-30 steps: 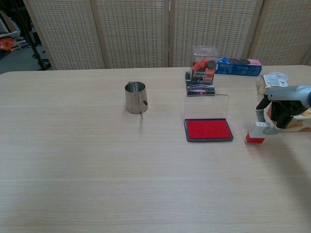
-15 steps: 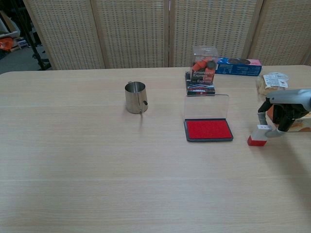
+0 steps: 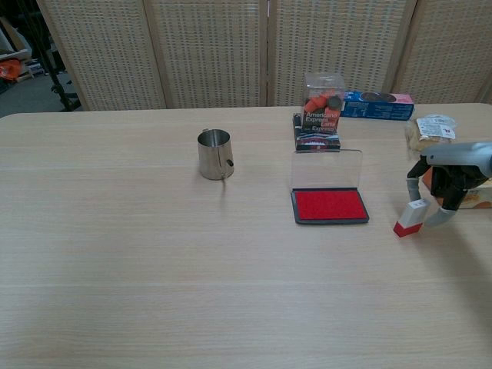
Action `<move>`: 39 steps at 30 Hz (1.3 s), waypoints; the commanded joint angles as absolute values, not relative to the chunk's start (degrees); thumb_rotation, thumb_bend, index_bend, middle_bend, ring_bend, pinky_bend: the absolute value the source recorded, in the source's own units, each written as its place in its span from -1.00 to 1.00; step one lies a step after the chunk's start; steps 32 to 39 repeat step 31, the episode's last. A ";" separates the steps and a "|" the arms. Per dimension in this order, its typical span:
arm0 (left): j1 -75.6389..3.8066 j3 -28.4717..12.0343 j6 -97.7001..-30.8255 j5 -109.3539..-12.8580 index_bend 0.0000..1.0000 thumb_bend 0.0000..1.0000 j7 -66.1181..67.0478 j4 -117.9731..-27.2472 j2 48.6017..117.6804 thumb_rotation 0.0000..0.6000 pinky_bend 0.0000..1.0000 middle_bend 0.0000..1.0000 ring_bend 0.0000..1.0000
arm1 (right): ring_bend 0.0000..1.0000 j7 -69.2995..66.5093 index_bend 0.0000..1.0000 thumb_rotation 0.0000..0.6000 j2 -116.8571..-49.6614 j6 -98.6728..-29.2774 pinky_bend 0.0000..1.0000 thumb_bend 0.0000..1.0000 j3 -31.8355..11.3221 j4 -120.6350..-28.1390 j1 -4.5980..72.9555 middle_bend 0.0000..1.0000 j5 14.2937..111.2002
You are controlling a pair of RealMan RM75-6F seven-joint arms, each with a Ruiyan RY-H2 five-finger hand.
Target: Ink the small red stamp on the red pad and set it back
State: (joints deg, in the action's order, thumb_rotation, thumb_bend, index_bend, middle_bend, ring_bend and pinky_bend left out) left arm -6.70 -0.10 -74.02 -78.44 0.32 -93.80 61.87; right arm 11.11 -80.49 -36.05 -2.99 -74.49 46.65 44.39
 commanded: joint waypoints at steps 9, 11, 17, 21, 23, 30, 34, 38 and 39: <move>-6.67 -0.08 -74.16 -78.54 -1.00 -1.00 0.34 -93.93 61.85 1.00 -1.00 -1.00 -1.00 | 1.00 9.43 -0.04 1.00 -77.23 -37.39 1.00 -0.59 -4.22 -78.51 45.60 0.91 46.49; -6.64 -0.05 -74.26 -78.69 -1.00 -1.00 0.23 -94.02 61.77 1.00 -1.00 -1.00 -1.00 | 1.00 9.08 -0.07 1.00 -75.46 -38.32 1.00 -0.59 -4.44 -80.72 45.08 0.89 47.57; -6.03 0.04 -75.93 -80.00 -1.00 -1.00 -0.90 -94.40 61.13 1.00 -1.00 -1.00 -1.00 | 0.61 4.76 -0.28 1.00 -65.93 -51.13 0.99 -0.84 -5.67 -93.63 38.32 0.38 59.05; -5.35 0.25 -77.81 -81.63 -1.00 -1.00 -1.85 -94.65 60.59 1.00 -1.00 -1.00 -1.00 | -0.58 -1.98 -0.68 1.00 -61.92 -65.74 -0.05 -1.00 -2.59 -98.13 29.23 -0.54 73.87; -5.01 0.54 -78.83 -82.87 -1.00 -1.00 -2.17 -94.83 60.34 1.00 -1.00 -1.00 -1.00 | -0.93 -4.50 -0.85 1.00 -61.59 -71.40 -0.47 -1.00 -0.99 -97.47 25.64 -0.89 78.96; -3.85 1.08 -82.14 -85.91 -1.00 -1.00 -2.73 -94.97 60.10 1.00 -1.00 -1.00 -1.00 | -1.00 -5.79 -1.00 1.00 -66.58 -86.66 -0.90 -1.00 -0.08 -90.90 17.50 -1.00 87.05; -3.73 1.12 -82.58 -86.36 -1.00 -1.00 -2.84 -94.83 60.12 1.00 -1.00 -1.00 -1.00 | -1.00 -5.28 -1.00 1.00 -67.42 -87.94 -0.92 -1.00 -0.05 -89.91 16.77 -1.00 87.65; -3.73 1.12 -82.58 -86.36 -1.00 -1.00 -2.84 -94.83 60.12 1.00 -1.00 -1.00 -1.00 | -1.00 -5.28 -1.00 1.00 -67.42 -87.94 -0.92 -1.00 -0.05 -89.91 16.77 -1.00 87.65; -3.73 1.12 -82.58 -86.36 -1.00 -1.00 -2.84 -94.83 60.12 1.00 -1.00 -1.00 -1.00 | -1.00 -5.28 -1.00 1.00 -67.42 -87.94 -0.92 -1.00 -0.05 -89.91 16.77 -1.00 87.65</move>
